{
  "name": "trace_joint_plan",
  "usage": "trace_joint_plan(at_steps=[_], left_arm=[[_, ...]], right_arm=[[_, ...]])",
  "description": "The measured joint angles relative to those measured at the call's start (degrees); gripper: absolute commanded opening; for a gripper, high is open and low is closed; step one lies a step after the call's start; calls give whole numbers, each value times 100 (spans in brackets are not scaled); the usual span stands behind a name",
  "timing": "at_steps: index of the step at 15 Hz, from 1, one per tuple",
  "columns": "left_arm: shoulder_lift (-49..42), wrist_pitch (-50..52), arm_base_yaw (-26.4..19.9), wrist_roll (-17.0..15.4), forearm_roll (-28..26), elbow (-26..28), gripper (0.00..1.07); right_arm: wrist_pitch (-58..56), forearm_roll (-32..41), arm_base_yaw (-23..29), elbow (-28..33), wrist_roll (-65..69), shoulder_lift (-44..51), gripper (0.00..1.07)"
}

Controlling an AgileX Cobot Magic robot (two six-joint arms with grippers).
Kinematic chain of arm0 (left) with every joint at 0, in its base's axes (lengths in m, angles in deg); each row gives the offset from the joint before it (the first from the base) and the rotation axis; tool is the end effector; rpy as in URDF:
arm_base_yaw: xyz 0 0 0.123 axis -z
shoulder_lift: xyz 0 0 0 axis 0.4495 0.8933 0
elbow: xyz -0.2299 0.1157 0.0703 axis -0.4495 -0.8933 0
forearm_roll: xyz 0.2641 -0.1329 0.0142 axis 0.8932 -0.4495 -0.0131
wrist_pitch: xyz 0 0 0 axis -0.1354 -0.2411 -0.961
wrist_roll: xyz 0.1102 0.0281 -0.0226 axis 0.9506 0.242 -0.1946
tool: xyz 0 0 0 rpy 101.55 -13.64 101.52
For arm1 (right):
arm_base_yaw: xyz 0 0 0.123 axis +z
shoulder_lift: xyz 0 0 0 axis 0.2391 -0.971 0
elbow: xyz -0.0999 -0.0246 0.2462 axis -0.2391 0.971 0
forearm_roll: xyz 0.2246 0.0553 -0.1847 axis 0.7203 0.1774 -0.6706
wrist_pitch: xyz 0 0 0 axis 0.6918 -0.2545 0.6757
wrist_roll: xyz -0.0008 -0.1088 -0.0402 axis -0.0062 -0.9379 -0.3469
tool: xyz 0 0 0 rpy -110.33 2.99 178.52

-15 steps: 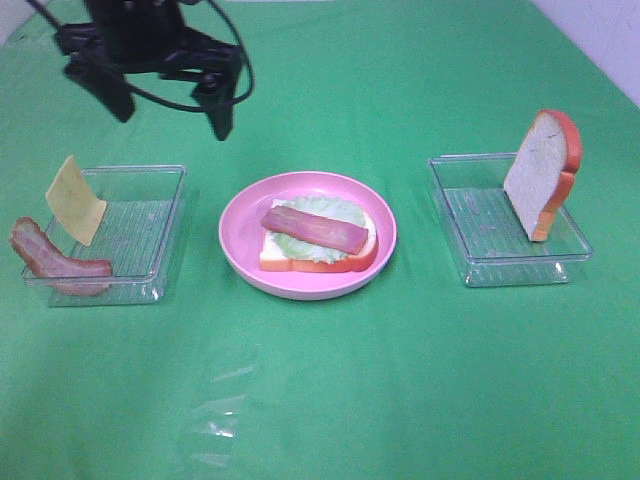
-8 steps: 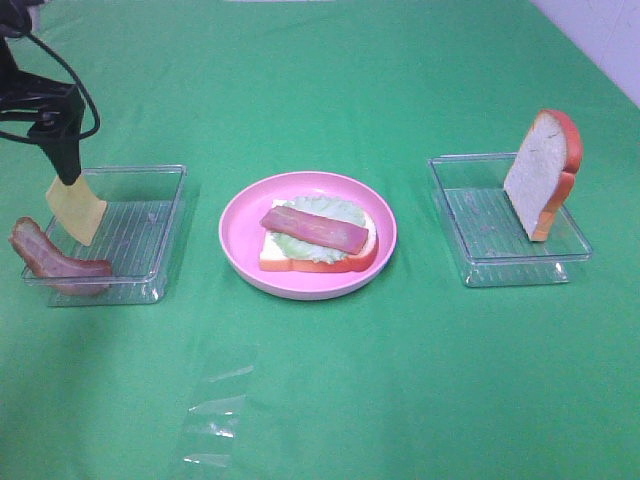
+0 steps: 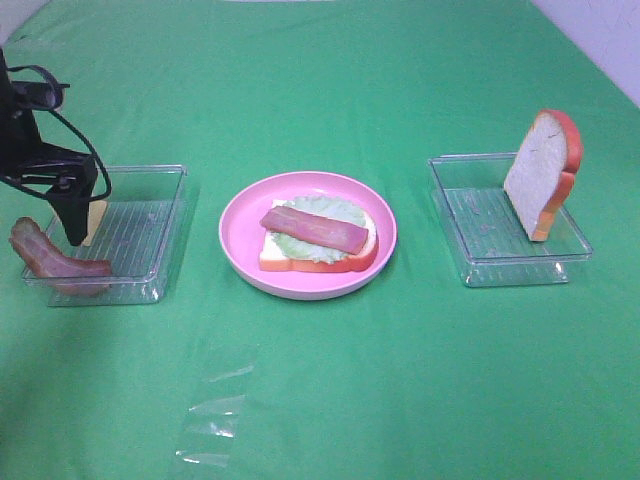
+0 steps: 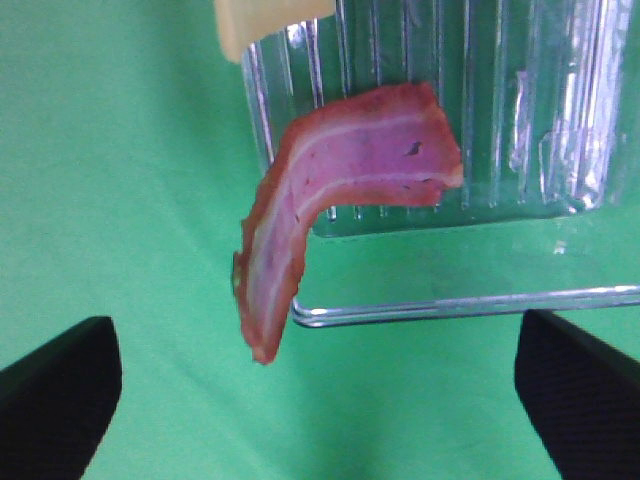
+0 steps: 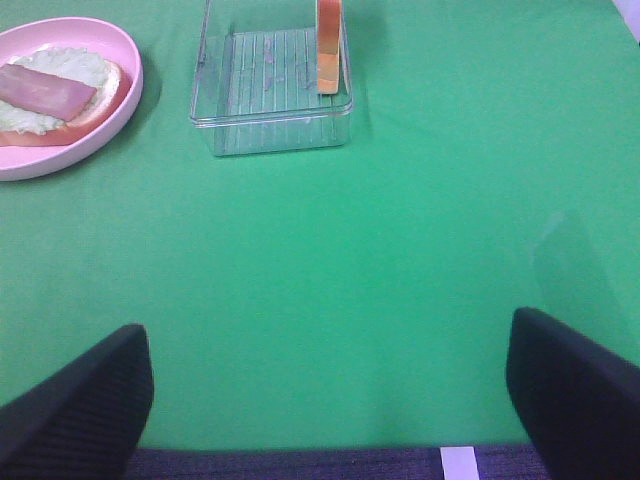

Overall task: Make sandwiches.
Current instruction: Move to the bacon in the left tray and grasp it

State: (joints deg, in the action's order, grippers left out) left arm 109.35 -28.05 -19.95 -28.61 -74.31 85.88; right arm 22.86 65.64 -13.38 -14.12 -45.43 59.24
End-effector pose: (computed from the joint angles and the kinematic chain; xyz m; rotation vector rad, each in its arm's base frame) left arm 0.4167 -0.0501 0.1222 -0.0933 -3.0650 -0.0015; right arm 0.0770 0.0006 0.2671 0.0224 2.1353 0.0219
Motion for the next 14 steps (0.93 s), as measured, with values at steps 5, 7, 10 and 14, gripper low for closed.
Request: trace_joint_plan(at_steps=[5,7,10,14], left_arm=[[327,0,0,11,-6,0,98],[327,0,0,29,-6,0,92],[327,11,0,57,-11,0,74],[327,138,-69,-29,-17,0,74]], right_arm=[[0,0,0,0,0,0,92],[0,0,0,0,0,0,92],[0,0,0,0,0,0,92],[0,0,0,0,0,0,92]])
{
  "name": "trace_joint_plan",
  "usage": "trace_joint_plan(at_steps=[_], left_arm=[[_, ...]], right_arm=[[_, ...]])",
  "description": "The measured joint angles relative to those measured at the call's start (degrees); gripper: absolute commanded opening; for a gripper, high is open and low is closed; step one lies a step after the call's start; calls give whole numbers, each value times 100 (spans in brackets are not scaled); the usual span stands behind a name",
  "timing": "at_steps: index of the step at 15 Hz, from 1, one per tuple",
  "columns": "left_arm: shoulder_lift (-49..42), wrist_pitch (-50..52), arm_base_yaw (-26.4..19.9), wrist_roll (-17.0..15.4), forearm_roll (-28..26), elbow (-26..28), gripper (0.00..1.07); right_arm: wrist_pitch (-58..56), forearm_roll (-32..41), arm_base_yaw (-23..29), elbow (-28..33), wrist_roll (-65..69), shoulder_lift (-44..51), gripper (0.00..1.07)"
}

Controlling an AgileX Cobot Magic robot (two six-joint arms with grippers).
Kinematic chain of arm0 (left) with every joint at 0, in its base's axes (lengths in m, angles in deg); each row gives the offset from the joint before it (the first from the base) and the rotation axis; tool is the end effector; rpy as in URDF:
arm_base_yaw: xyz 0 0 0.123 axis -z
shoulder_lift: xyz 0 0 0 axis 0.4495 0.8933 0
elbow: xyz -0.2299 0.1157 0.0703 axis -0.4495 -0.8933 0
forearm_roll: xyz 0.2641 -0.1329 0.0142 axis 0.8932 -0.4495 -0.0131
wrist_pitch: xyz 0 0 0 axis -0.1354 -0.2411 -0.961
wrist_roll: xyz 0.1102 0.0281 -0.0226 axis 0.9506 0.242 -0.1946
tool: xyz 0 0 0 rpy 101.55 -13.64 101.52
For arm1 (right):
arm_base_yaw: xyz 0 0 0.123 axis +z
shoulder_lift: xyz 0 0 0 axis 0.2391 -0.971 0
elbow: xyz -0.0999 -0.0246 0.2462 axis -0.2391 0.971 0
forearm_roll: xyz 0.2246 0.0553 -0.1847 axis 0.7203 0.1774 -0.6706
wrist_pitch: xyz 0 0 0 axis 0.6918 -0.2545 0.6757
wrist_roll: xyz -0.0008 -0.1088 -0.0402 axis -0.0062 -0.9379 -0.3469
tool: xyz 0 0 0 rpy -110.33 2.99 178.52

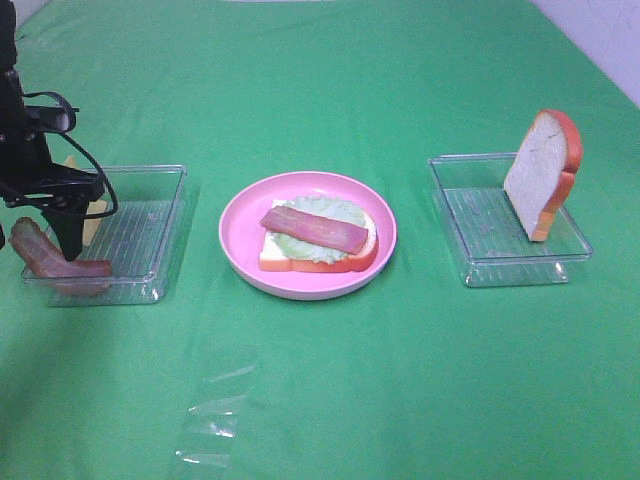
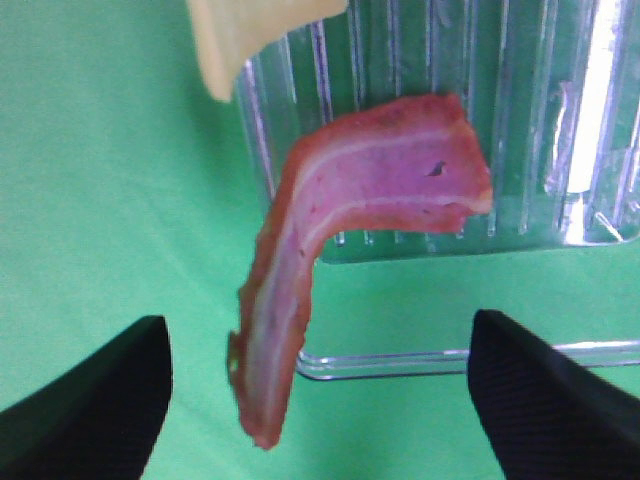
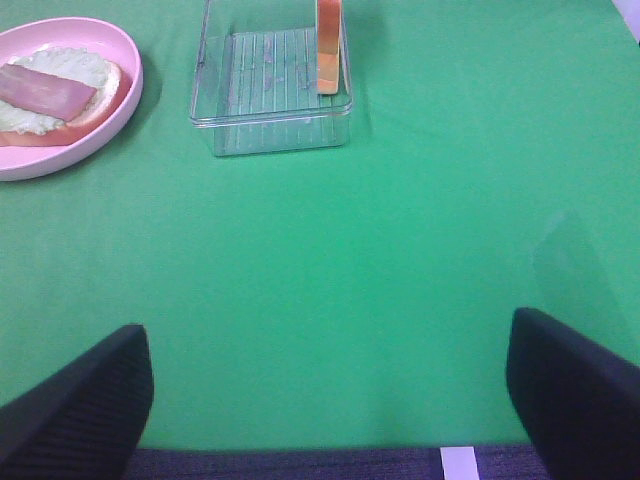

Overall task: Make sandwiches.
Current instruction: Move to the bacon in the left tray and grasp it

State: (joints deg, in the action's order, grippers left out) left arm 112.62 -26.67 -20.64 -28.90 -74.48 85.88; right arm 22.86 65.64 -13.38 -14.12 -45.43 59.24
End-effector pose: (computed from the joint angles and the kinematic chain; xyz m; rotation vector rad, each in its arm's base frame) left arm 0.4193 -0.0456 0.0979 -0.0641 -3.0326 -0.0013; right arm 0.0770 0.0006 0.2671 0.0224 2.1353 0.0219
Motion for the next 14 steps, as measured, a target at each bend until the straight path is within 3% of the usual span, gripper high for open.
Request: trace_joint_plan(at_steps=[4,8,14], left_arm=[[6,63,-40,-11,17,0,74],[6,115,-40,-23,11,0,58],[6,138,-40,-46,6,0,57]], right_arm=[[0,0,0,0,0,0,92],[0,0,0,0,0,0,92],[0,0,0,0,0,0,92]])
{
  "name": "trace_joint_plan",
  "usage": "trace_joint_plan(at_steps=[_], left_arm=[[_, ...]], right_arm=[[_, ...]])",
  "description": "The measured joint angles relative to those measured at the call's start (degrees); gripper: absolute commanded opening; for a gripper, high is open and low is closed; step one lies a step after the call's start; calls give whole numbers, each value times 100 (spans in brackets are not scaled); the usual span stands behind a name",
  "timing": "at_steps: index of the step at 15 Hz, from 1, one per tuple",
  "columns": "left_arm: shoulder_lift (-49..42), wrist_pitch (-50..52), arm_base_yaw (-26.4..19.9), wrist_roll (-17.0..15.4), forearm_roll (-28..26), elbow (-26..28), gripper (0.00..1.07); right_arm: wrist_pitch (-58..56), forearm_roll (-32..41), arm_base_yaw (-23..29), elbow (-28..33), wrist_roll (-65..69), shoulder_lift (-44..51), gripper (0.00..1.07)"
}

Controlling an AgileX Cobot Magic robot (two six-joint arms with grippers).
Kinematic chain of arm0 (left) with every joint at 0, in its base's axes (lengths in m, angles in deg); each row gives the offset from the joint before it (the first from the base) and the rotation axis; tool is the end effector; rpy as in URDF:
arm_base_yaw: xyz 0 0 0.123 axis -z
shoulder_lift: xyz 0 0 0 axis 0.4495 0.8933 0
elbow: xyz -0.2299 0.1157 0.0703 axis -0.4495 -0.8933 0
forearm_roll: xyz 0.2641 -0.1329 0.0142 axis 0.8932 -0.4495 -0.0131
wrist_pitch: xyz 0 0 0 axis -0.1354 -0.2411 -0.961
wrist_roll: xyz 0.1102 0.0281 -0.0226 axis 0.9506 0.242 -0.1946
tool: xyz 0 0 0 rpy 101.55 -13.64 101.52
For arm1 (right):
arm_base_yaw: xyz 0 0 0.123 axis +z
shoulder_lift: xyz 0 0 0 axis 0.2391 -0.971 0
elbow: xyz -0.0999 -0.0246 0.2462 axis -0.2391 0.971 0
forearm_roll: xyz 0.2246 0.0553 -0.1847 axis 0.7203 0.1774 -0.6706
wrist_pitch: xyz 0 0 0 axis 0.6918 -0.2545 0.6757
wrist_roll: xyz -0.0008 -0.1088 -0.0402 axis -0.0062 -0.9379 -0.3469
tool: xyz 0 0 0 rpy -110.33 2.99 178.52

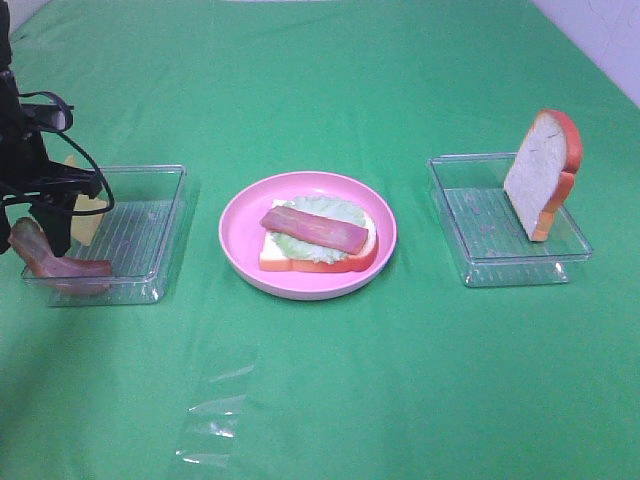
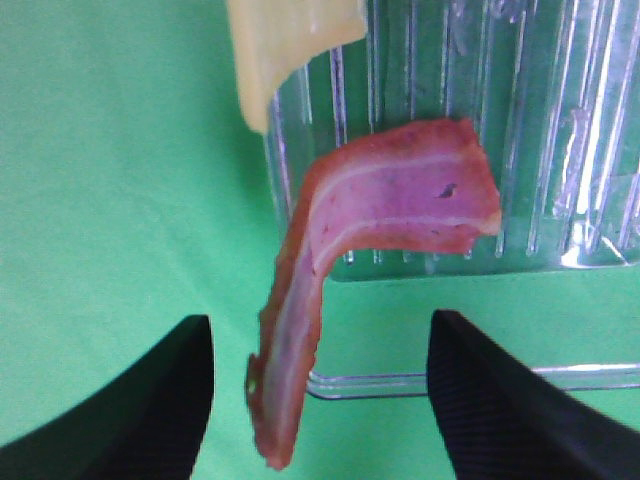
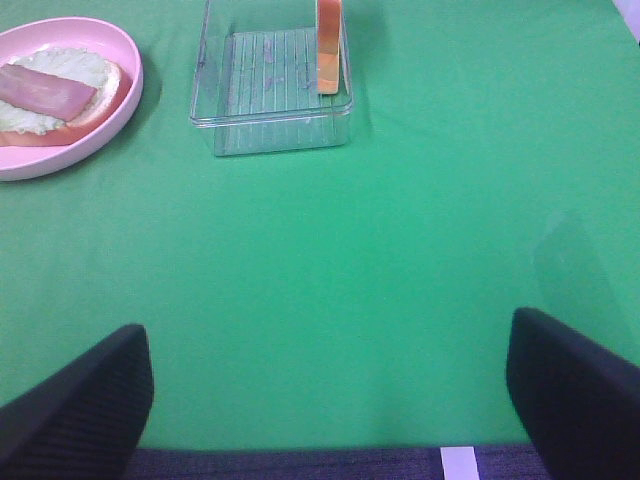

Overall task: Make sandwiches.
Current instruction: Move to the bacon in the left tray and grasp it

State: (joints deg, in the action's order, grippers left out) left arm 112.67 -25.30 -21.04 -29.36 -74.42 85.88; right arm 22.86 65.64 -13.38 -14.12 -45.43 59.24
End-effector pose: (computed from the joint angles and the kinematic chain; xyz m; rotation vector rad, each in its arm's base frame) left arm 0.4223 -0.0428 0.0973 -0.0422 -3.0561 0.0000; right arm 0.0770 0.0006 0.2671 0.0224 2.1353 0.0219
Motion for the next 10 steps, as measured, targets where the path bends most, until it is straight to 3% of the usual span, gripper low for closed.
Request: trace_joint_plan(at_steps=[3,5,7,8,10], left_arm=[[0,17,0,-52,-29,0,52],[0,23,0,-86,-29,0,33],[0,23,0,-92,-29,0,5],[0,34,0,-92,-29,0,0],[0,160,0,-92,-29,0,0]], right_arm=[[0,0,0,0,0,0,92],[0,0,0,0,0,0,92],[0,0,0,0,0,0,92],[0,0,0,0,0,0,92],[0,0,0,0,0,0,92]])
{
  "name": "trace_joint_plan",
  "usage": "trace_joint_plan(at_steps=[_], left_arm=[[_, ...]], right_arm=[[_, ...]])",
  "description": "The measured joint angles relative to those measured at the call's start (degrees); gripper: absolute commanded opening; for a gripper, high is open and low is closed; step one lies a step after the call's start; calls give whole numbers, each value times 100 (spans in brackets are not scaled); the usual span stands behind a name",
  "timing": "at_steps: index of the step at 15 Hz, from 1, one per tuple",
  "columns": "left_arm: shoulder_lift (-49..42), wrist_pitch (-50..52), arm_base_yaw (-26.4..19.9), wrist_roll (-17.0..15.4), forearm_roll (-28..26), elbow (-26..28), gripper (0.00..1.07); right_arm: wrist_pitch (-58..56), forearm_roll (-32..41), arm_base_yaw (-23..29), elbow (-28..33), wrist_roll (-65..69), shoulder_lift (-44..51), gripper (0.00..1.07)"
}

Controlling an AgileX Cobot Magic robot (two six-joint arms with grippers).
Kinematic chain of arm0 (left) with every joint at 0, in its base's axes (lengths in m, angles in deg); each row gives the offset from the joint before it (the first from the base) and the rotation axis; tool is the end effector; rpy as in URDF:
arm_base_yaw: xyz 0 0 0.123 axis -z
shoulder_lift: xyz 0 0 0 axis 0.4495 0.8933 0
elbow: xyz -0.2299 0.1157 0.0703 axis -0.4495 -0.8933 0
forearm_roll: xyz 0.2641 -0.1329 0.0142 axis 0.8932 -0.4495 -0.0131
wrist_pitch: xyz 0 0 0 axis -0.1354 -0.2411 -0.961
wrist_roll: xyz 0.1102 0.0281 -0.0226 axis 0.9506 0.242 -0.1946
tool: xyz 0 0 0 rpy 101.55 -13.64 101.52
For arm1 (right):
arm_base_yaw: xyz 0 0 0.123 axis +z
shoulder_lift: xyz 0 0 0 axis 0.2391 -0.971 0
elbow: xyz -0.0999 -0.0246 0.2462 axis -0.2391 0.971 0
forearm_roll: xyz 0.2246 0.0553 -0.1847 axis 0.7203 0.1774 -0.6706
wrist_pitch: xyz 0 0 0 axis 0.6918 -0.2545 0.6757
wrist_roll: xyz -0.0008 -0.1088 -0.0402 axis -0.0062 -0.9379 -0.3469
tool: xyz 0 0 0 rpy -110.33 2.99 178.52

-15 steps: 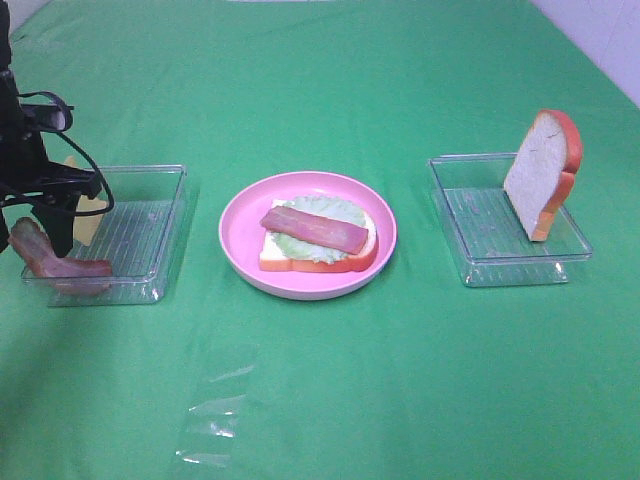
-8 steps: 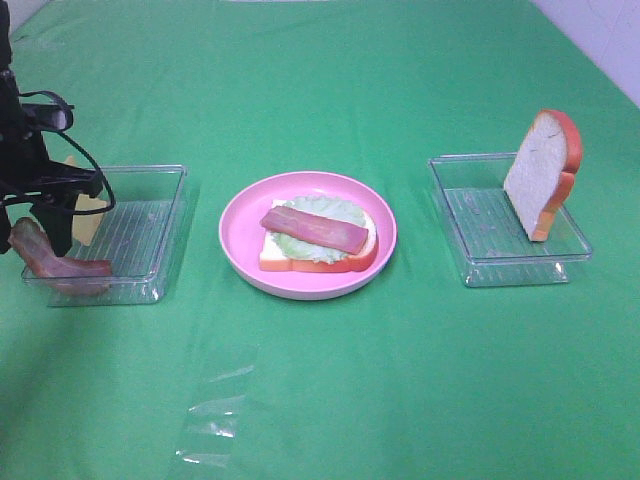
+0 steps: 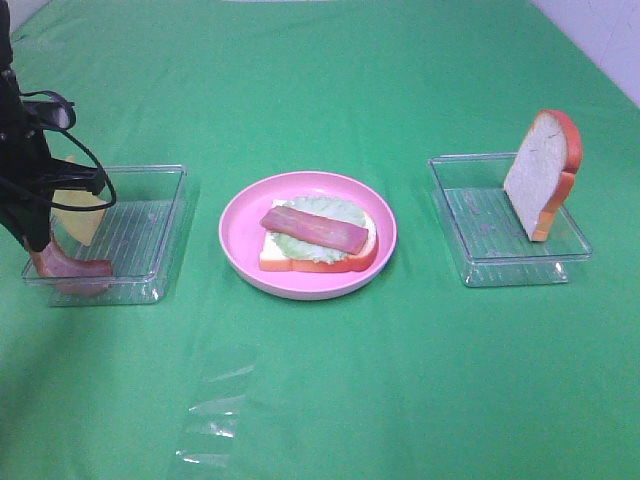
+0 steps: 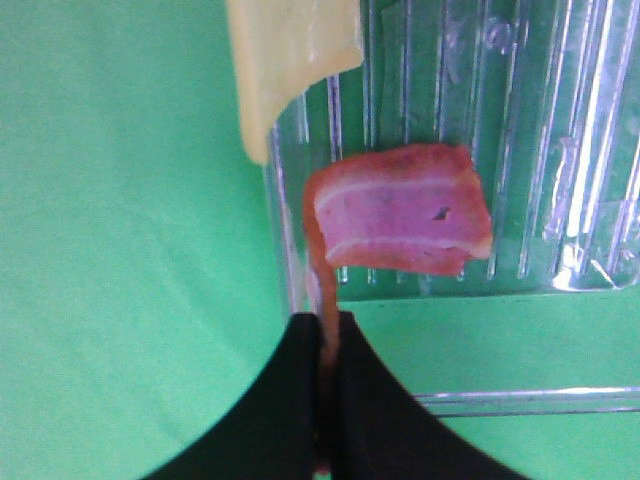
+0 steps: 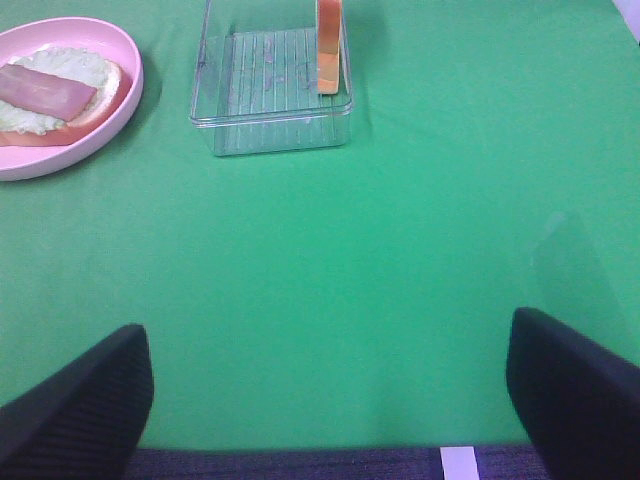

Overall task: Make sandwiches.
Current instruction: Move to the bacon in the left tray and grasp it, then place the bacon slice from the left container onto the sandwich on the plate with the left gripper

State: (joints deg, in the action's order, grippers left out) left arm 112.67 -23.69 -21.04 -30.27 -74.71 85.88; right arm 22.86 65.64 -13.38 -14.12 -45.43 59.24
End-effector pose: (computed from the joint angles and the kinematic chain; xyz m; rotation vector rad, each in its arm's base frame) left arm 0.4255 -0.0437 0.0971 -0.0145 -3.0839 0.0099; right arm 0.0770 0.0006 0.2671 0.0224 2.1353 0.0219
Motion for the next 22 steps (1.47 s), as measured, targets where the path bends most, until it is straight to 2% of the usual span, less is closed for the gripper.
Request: trace_joint_plan(at_steps=[5,8,10,11,16,17,19,20,22], left_arm=[[0,-34,0,46,-160,0,0],[-401,-69,0,378,-699,6,0],[-699,-298,11,762,-957,155,0],[-842,-355,57,900,-1026,344,0],[-882,-372,504,934,-1180,1484,0],[-877,-372,642,934,-1427,1839,0],[-819,-384,773,934,-1719,2086,0],[-636,-384,1003,934,-2091,2326,0],[-476,-384,1192,934,-2366,2401,0]], right_arm=[[0,0,0,0,0,0,92],[0,0,0,0,0,0,92],[0,0,0,0,0,0,92],[0,0,0,0,0,0,92],[0,0,0,0,0,0,92],[0,0,0,0,0,0,92],[0,0,0,0,0,0,92],[0,29,0,0,0,0,92],[0,46,0,0,0,0,92]])
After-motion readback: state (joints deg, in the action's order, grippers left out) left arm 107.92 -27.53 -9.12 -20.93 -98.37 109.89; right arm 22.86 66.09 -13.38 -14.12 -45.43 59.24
